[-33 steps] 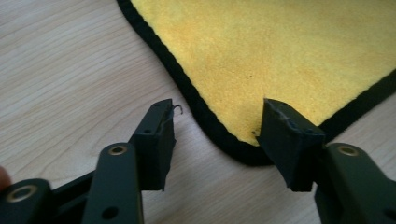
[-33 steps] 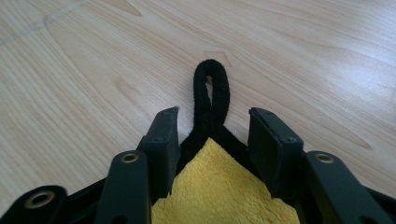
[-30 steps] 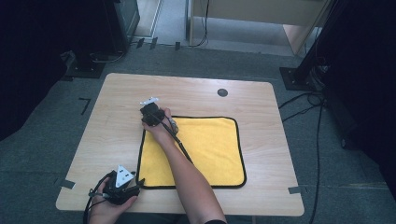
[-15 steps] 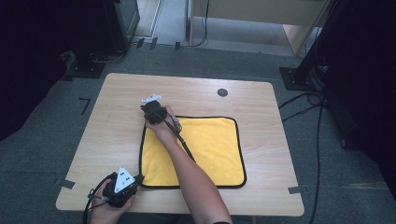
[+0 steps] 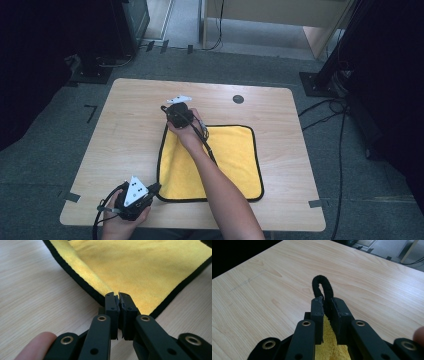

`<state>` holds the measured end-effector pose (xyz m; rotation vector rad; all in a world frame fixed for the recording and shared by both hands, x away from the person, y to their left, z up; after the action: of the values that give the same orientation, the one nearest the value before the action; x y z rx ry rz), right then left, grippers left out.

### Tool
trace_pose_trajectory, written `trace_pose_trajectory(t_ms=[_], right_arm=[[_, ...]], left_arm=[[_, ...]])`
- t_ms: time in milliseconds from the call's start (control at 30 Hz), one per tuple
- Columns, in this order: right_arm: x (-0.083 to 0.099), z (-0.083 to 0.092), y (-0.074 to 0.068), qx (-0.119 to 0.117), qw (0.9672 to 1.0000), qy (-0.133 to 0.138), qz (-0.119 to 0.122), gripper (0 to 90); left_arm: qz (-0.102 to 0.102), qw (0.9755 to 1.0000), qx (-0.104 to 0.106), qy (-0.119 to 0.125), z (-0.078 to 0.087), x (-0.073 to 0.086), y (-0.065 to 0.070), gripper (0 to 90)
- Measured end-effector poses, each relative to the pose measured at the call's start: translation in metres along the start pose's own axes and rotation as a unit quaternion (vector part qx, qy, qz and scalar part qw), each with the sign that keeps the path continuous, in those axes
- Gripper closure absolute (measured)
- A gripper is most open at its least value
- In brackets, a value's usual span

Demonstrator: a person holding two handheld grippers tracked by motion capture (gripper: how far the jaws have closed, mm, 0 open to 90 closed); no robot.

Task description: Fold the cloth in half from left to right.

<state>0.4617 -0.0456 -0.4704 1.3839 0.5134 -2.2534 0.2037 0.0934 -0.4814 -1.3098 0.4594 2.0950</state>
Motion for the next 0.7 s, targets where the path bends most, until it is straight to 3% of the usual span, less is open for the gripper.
trace_pose_trajectory(t_ms=[167, 267, 300, 400, 533, 700], right_arm=[[-0.003, -0.005, -0.003, -0.007, 0.9999, 0.004, -0.007, 80.6], [-0.006, -0.010, -0.008, -0.017, 0.9996, 0.006, -0.024, 80.6], [-0.009, -0.016, -0.014, -0.024, 0.9990, 0.006, -0.038, 80.7], [-0.014, -0.027, -0.026, -0.026, 0.9993, 0.001, -0.028, 80.8], [-0.023, -0.042, -0.042, -0.037, 0.9988, -0.004, -0.032, 80.8], [-0.036, -0.048, -0.060, -0.048, 0.9984, 0.010, -0.029, 80.7]], left_arm=[[0.009, 0.9999, -0.005, 0.008, 0.007, 0.000, -0.009, 87.0], [0.017, 0.9997, -0.009, 0.013, 0.011, 0.000, -0.014, 87.1], [0.021, 0.9995, -0.014, 0.018, 0.016, 0.000, -0.020, 87.1], [0.026, 0.9991, -0.023, 0.024, 0.023, 0.000, -0.027, 87.1], [0.029, 0.9980, -0.044, 0.035, 0.038, 0.000, -0.038, 87.0], [0.046, 0.9966, -0.049, 0.048, 0.047, -0.004, -0.046, 87.0]])
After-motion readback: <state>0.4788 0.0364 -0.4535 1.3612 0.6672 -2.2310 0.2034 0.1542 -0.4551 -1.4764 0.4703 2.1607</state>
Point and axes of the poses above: each handheld gripper's, and its own axes: z roughly backward along the jaws, x roughly out of its underside, y roughly to its right, the point moved 2 cm from there along -z, roughly forward along the jaws, and after that the axes turned 11 degrees about y, right-handed, at the moved point
